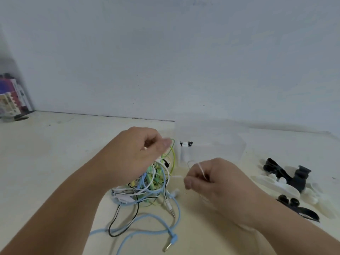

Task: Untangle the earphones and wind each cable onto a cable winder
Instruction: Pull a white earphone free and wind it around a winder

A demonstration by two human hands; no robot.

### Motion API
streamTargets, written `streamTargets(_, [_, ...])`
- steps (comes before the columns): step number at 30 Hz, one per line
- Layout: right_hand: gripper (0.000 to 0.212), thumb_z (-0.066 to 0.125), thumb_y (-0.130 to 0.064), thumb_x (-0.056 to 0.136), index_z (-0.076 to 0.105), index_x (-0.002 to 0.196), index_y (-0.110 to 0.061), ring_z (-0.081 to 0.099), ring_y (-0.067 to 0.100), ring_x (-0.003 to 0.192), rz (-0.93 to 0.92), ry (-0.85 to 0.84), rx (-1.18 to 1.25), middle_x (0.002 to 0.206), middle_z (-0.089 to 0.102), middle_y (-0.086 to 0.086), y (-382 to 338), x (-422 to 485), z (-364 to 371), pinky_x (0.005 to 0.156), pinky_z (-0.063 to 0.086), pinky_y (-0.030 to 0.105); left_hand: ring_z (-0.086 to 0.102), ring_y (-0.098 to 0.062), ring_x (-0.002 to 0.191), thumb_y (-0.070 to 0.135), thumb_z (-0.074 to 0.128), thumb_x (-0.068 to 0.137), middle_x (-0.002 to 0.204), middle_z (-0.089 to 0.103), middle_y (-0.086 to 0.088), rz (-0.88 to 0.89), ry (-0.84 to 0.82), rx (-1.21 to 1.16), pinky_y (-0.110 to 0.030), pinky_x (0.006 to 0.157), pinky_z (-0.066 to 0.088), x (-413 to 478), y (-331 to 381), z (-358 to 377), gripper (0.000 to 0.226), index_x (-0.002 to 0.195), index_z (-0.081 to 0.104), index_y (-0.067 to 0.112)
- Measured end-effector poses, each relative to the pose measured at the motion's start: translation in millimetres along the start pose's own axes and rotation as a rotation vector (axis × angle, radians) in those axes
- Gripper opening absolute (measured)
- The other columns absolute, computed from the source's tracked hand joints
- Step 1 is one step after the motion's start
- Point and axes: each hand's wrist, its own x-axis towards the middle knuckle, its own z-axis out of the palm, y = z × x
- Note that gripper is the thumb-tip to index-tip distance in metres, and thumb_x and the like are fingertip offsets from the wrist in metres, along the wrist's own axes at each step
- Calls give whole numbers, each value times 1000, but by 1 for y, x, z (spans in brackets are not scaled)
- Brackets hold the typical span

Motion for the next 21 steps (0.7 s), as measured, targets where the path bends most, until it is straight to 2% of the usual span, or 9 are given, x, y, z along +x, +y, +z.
streamTargets(2, [25,62,-24,94,65,70,-16,32,9,45,-8,123,188,47,40,-11,-3,-2,-6,45,28,21,59,8,65,42,76,78,93,68,18,-27,-97,105,-23,66,45,-3,-3,-5,14,84,67,33])
streamTargets(4, [28,60,-24,94,61,68,-15,34,14,51,-42,240,297,52,42,-4,-7,-3,-14,48,29,25,62,4,75,19,78,71,86,67,18,-33,-96,196,-26,66,50,-3,-6,-8,21,78,65,34])
streamTargets(7, [34,53,-11,93,60,60,-16,45,17,56,-14,366,496,61,54,7,-9,-5,-22,47,35,25,60,-2,58,0,71,69,71,69,8,-66,48,43,-21,56,47,2,-9,-14,27,71,66,26])
streamTargets(9, [43,49,-4,93,66,56,-16,57,20,64,29,424,673,71,67,9,-9,-4,-27,56,40,32,58,-12,60,3,75,65,66,68,0,-114,103,-201,-28,59,44,4,-11,-19,23,72,67,23])
streamTargets(12, [45,45,-1,94,70,57,-9,65,25,67,79,463,934,77,72,14,-10,0,-32,61,41,38,49,-17,59,13,75,57,58,60,0,-192,168,-478,-27,58,33,6,-11,-24,13,63,66,21])
streamTargets(15, [52,39,-2,95,62,49,-10,70,28,68,98,418,1136,81,73,18,-18,-2,-37,58,53,33,52,-20,55,18,78,78,58,52,-1,-358,265,-628,-30,60,42,12,-13,-22,22,60,65,19])
streamTargets(18, [31,37,-7,94,43,64,-9,73,32,74,80,369,1328,87,74,21,-22,-6,-42,61,60,30,47,-21,53,22,74,86,60,50,-2,-465,464,-423,-29,59,41,14,-19,-21,16,75,65,13])
streamTargets(20, [34,36,-9,93,38,60,-12,74,32,76,81,385,1417,86,73,20,-19,-8,-46,62,60,31,49,-21,52,12,72,82,71,57,1,-452,589,-295,-27,58,40,13,-21,-23,7,81,67,16])
streamTargets(21, [37,36,-9,92,38,56,-12,74,32,77,83,400,1433,86,73,19,-18,-8,-48,62,60,31,51,-21,52,7,70,80,78,60,2,-453,621,-247,-26,57,40,12,-22,-25,12,83,67,18])
